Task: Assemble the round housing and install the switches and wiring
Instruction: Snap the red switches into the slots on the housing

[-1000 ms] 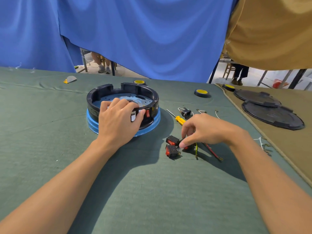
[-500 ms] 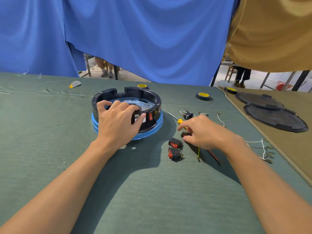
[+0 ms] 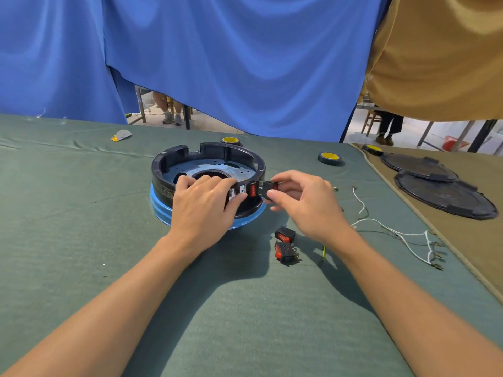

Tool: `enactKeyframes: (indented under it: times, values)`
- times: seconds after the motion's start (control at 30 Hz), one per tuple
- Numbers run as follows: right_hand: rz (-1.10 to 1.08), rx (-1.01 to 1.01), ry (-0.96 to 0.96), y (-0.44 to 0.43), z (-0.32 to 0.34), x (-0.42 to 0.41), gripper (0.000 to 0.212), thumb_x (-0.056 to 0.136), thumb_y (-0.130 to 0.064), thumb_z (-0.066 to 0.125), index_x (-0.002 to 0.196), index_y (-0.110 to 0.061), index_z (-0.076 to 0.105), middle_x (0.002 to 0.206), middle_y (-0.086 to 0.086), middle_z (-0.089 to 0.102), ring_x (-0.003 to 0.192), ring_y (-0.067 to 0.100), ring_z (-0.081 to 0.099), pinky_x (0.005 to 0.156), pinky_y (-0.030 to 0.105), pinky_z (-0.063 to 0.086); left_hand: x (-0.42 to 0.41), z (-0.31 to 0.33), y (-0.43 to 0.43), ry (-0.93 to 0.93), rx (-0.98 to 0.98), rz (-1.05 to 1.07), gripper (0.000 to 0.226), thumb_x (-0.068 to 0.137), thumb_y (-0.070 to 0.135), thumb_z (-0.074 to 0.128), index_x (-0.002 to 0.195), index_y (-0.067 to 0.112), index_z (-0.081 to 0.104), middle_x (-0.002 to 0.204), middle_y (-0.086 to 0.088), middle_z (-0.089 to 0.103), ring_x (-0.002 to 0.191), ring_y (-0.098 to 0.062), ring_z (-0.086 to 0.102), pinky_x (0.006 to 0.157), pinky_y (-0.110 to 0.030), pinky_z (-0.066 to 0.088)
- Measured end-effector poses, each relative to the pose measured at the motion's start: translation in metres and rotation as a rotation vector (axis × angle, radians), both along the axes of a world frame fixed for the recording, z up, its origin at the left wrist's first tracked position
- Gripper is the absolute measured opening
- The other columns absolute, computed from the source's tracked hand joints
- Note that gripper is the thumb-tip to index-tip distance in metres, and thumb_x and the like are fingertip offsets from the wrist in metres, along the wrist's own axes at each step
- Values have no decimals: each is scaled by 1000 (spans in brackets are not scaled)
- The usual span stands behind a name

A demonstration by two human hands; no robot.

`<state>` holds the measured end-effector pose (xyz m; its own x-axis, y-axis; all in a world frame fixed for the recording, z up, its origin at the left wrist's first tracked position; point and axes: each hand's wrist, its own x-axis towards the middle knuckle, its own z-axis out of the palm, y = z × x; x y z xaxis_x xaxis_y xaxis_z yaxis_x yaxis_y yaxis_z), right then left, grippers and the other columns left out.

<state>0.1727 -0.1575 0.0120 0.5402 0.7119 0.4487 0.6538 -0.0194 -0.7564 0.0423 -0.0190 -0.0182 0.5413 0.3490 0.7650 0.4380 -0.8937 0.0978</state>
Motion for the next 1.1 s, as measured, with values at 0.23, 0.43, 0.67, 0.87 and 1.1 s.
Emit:
enactKeyframes:
  times: [0.23,0.43,0.67,0.87,1.1]
  values:
    - [-17,-41,-37,14,0,-18,13,84,-16,73,97,-17,72,79,-2,72,75,15,69,83,41,56,-9,1,6,68,-16,-98,48,85,48,66,117,12,68,96,0,73,89,-24,67,83,-41,39]
    - [-103,-90,-210,19,-4,-24,14,85,-26,72,98,-21,73,75,-13,69,68,-6,60,77,-5,30,-8,1,5,62,-9,-115,59,80,62,56,115,16,68,97,2,73,88,-21,65,80,-39,37]
    - [-131,-31,-291,21,-7,-27,14,86,-20,71,98,-16,74,76,-10,69,68,-8,57,75,-9,26,-8,2,4,34,-7,-121,62,83,65,45,112,16,70,93,3,73,84,-20,66,78,-37,37]
    - [-104,-32,-285,27,-8,-26,18,84,-18,72,102,-17,69,76,-11,65,71,6,63,70,6,45,-7,2,4,34,-13,-124,50,83,55,63,112,15,70,92,2,73,82,-21,66,76,-36,35]
    - [-173,-118,-377,32,-7,-25,10,84,-29,70,92,-23,70,81,-6,72,82,15,66,77,34,52,-5,2,1,2,-44,-119,52,80,55,56,109,15,72,88,1,74,80,-22,67,76,-36,34]
